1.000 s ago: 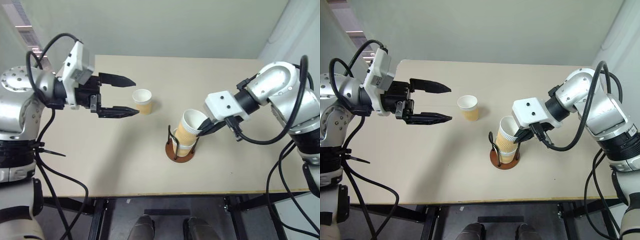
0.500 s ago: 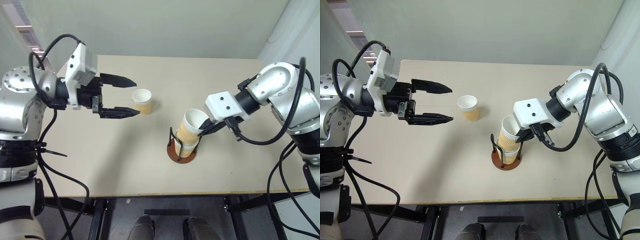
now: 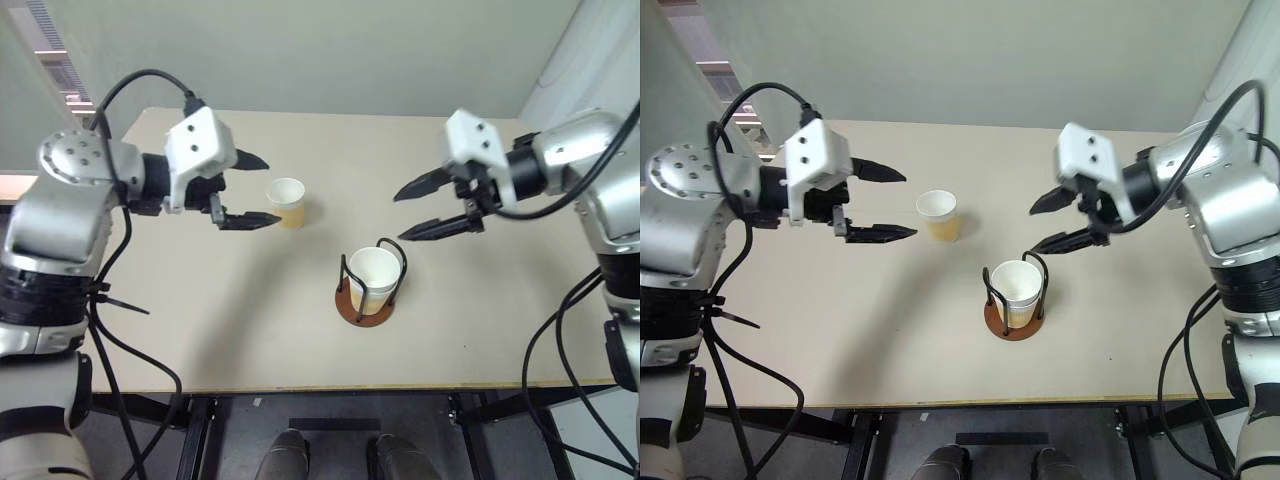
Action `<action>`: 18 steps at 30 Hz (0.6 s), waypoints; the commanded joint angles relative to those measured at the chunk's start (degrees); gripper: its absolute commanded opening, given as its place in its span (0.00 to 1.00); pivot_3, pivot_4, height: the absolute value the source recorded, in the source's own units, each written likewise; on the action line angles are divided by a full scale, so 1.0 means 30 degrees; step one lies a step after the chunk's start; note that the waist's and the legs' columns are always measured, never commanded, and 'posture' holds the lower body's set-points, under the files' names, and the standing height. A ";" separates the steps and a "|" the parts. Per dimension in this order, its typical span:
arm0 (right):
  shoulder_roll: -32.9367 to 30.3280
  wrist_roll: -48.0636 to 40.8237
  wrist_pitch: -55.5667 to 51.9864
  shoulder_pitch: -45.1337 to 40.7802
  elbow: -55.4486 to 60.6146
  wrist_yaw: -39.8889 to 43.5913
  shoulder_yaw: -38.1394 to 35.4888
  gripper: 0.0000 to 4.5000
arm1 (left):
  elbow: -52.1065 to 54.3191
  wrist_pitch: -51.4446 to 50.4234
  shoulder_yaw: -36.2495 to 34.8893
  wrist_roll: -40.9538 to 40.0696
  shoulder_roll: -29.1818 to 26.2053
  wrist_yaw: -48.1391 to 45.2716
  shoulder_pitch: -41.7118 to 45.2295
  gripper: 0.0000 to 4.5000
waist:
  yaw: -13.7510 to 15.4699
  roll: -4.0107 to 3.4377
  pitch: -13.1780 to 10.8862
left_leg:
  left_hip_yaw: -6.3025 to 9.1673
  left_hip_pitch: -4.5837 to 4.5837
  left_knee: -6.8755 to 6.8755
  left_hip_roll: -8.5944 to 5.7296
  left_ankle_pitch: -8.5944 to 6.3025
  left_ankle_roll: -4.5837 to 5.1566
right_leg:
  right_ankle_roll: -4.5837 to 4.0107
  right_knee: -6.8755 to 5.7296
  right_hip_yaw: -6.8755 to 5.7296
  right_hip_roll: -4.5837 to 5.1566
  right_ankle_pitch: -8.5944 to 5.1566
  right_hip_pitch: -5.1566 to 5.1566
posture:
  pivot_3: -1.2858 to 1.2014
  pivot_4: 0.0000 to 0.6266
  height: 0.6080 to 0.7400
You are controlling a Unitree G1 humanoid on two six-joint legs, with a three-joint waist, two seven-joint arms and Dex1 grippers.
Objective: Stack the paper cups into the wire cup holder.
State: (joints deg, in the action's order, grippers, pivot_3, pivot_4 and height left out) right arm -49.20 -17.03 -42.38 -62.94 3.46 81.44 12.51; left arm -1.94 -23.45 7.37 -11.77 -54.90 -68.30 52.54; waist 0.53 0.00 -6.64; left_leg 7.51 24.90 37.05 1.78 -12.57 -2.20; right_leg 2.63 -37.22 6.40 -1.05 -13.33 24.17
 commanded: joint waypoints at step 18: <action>-0.1196 -0.7657 -0.3980 0.2895 0.1804 -0.1424 -0.6144 0.69 | -0.8273 0.6491 0.5394 1.0284 0.4197 0.3661 0.4400 1.00 | 0.0041 0.0002 -0.0001 | 0.0011 0.0023 0.0008 -0.0017 -0.0001 0.0001 | 0.0085 0.0061 0.0014 -0.0001 0.0047 -0.0008 | 0.52 0.24 1.00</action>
State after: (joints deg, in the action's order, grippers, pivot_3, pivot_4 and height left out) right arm -51.80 -38.43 -54.54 -54.07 7.50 76.68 -3.92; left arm -25.59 -5.25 23.87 17.61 -42.33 -58.68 63.86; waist 0.66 0.01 -6.64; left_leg 7.53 24.97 37.08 1.72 -12.57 -2.20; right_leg 2.90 -37.03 6.45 -1.05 -13.18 24.15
